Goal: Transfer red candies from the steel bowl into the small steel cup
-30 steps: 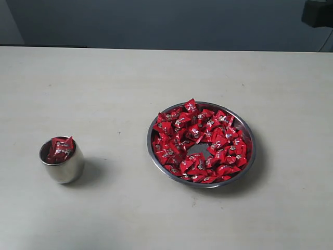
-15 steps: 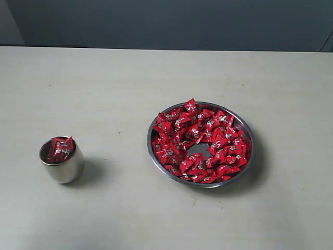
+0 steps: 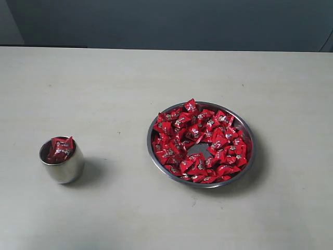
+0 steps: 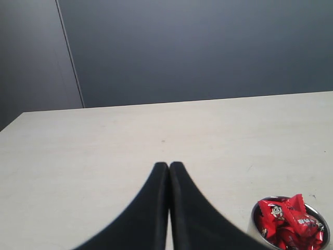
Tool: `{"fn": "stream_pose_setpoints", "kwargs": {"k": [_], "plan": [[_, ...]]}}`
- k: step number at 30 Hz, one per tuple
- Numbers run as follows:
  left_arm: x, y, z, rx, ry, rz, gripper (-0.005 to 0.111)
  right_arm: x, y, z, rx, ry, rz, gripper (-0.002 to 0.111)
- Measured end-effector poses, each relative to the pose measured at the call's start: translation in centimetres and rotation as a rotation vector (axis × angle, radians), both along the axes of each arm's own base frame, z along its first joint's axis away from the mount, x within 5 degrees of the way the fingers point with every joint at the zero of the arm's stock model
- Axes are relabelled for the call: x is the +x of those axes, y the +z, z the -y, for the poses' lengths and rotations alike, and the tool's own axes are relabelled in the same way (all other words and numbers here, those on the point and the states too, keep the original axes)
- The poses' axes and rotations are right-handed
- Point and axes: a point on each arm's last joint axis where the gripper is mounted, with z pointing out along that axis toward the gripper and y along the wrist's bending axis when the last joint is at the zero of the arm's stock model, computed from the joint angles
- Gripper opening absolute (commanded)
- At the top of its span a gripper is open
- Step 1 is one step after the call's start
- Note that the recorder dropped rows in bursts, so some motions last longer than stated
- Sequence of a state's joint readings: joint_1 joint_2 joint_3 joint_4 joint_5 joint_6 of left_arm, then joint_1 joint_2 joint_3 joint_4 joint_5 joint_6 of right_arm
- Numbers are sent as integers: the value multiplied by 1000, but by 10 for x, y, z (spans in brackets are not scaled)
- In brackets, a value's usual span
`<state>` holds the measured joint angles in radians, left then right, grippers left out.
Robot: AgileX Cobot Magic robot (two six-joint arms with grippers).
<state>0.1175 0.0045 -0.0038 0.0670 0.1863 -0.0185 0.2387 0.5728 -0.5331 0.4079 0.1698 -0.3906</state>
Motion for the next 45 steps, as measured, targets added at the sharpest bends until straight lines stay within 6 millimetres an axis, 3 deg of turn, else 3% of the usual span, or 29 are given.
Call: {"fn": "stream_pose_setpoints", "kwargs": {"k": [5, 17, 37, 45], "plan": [[0, 0, 0, 0, 0, 0, 0, -15, -4, -1, -6, 53, -63, -1], [0, 0, 0, 0, 0, 0, 0, -49, 13, 8, 19, 41, 122, -1], [0, 0, 0, 0, 0, 0, 0, -53, -11, 9, -223, 82, -73, -1], [0, 0, 0, 0, 0, 0, 0, -57, -14, 16, -232, -10, -94, -1]]}}
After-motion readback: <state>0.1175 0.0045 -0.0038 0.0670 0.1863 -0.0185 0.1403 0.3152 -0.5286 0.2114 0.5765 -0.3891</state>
